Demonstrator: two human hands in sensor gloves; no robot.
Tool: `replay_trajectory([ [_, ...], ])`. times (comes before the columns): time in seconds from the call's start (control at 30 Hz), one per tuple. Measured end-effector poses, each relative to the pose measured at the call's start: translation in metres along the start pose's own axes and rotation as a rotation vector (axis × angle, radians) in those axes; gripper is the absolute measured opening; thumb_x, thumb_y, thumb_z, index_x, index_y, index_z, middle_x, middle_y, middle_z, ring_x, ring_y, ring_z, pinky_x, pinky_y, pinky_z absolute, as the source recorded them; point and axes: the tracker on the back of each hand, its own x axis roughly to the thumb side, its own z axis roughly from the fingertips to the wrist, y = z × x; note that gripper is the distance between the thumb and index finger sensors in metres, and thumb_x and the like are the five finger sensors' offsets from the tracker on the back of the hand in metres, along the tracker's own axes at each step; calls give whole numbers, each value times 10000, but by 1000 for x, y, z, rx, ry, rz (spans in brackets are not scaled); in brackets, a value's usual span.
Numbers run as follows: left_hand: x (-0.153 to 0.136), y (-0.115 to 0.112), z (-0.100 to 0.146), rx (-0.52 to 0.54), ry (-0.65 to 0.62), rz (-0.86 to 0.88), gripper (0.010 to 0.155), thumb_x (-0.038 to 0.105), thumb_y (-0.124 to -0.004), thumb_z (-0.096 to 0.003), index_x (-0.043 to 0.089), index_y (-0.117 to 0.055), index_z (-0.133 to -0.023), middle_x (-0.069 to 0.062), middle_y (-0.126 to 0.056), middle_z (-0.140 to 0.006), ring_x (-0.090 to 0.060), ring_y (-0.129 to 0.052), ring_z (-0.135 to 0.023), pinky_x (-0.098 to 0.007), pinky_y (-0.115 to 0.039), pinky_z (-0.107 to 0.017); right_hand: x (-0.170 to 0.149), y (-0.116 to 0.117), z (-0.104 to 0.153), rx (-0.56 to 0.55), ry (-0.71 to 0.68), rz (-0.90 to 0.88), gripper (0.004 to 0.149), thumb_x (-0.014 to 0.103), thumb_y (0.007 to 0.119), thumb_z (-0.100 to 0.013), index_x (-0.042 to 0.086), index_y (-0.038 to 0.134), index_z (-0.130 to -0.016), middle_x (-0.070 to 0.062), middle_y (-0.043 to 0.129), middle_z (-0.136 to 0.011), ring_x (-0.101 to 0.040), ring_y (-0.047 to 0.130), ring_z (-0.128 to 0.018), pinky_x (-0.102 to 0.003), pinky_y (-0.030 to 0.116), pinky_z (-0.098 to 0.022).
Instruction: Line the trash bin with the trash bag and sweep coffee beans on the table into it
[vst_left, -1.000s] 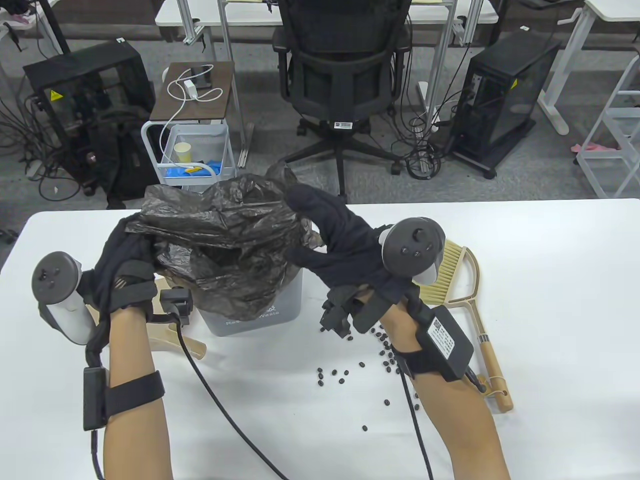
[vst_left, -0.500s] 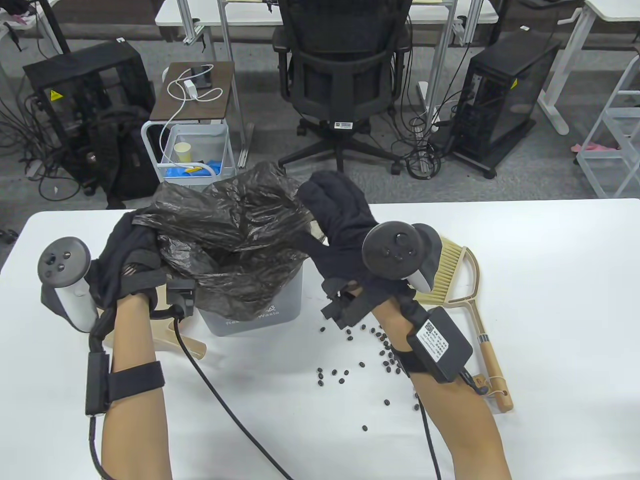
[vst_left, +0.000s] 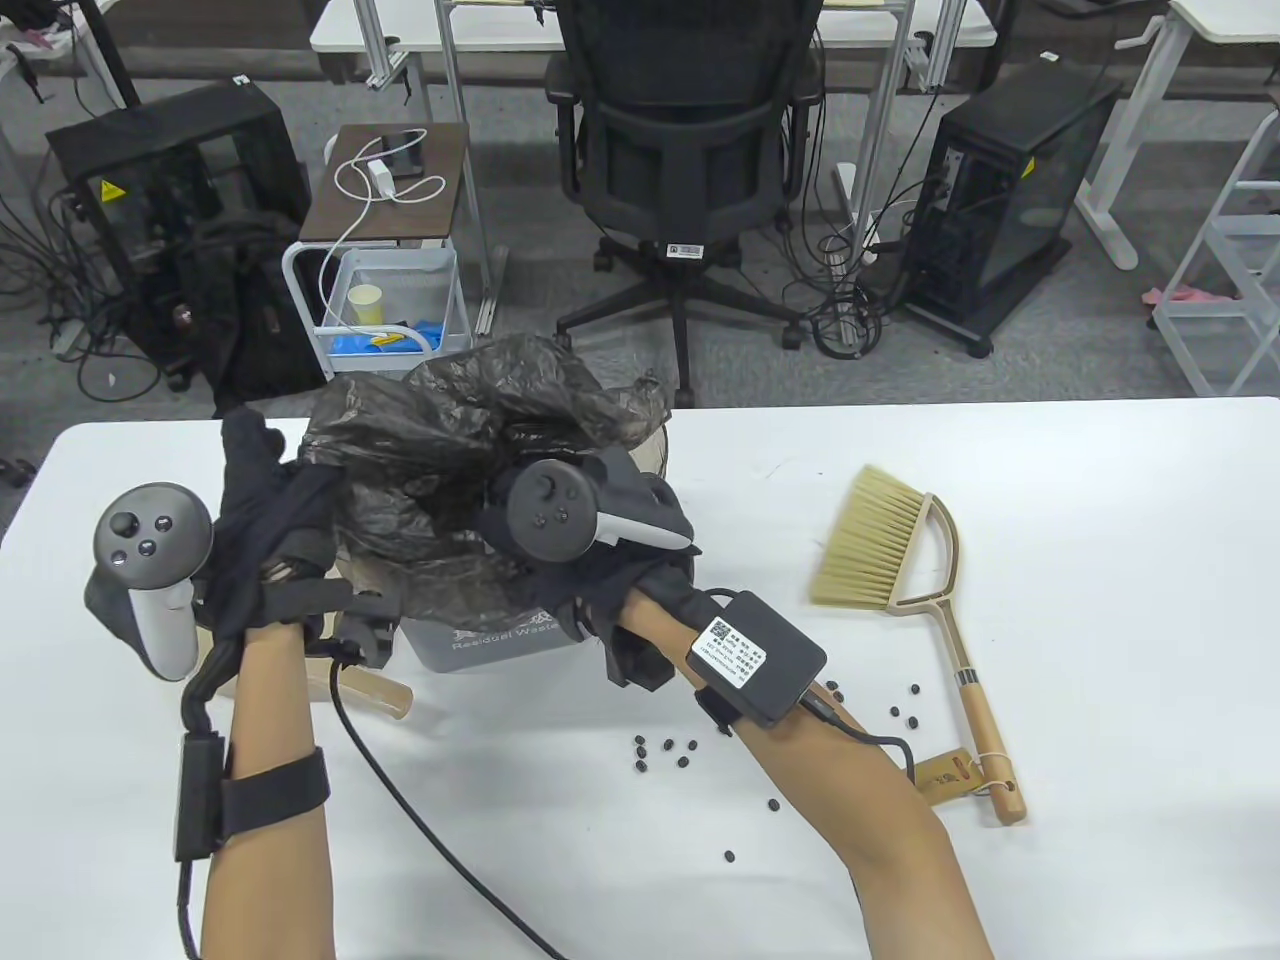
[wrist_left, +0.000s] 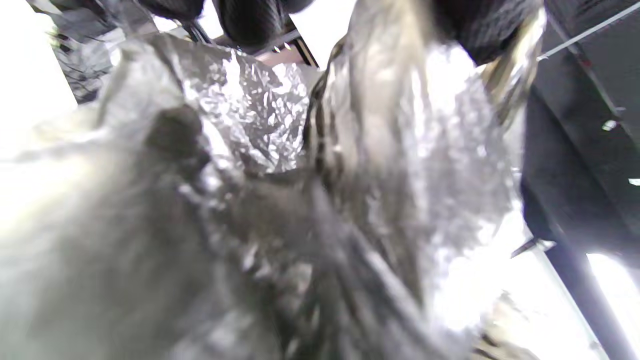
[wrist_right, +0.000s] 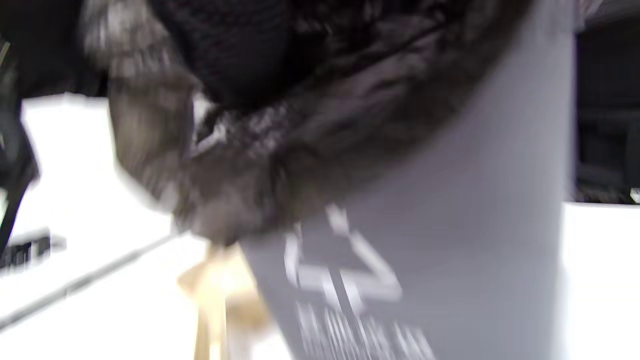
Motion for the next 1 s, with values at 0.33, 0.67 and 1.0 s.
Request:
replay_trajectory([
  [0.33, 43, 7, 66, 182, -353, -173, 835, 517, -810, -582, 183, -335, -1182, -124, -386, -1269, -442, -535, -1119, -636, -533, -769, -14, -52, -9, -316, 232, -316, 406, 280, 727, -493, 259, 686, -897, -110, 810, -943, -400, 857, -810, -561, 675, -621],
  [0.67, 34, -44, 65, -106, -390, -363, 588, 588, -738, -594, 194, -746, -1030, -98, -833, -1064, -351, -865, -903, -604, -644, -708, -37, -69, -11, -428, 327, -467, 414, 309, 692, -512, 259, 654, -921, -43, 940, -774, -280, 1014, -617, -458, 820, -492],
  [1.0, 56, -87, 11, -232, -157, -597, 685, 497, -836, -571, 227, -565, -1139, -67, -595, -1236, -382, -528, -1150, -675, -382, -832, -18, -52, -14, -259, 25, -736, 417, 310, 677, -514, 284, 668, -931, -93, 851, -904, -392, 868, -790, -555, 670, -617],
])
